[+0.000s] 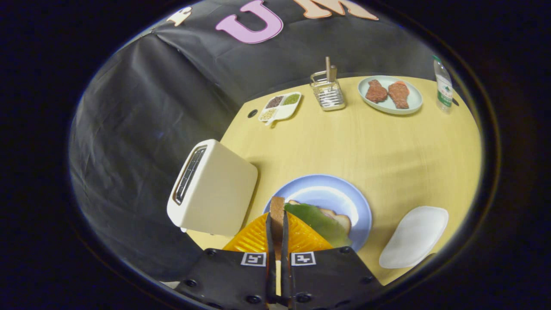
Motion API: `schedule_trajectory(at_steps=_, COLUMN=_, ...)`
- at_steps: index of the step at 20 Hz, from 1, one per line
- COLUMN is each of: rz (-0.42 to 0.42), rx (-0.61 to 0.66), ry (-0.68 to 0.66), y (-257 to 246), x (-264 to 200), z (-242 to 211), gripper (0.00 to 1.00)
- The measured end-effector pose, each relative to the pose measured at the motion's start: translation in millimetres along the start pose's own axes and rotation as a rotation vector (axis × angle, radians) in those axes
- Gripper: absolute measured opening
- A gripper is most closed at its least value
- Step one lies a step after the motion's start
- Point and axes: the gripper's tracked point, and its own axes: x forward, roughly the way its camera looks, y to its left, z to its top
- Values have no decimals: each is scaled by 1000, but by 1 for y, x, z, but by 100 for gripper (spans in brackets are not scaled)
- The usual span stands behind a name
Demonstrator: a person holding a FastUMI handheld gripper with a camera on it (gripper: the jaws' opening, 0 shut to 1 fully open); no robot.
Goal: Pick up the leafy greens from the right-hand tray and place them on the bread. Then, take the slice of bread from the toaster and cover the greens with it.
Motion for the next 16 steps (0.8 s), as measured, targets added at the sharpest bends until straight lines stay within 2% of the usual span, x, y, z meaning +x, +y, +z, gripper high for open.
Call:
schedule_trajectory(at_steps=7, rz=-52, rx=45, ry=16, y=-42, x=-1, z=-12, gripper=18)
schedule_trajectory(at_steps=12, rz=-96, rx=14, ry=21, y=-62, x=-1, z=-18, gripper=26)
schedule_trajectory(at_steps=16, rz=-78, rx=15, ry=1, y=-61, x=-7, z=-14, gripper=64)
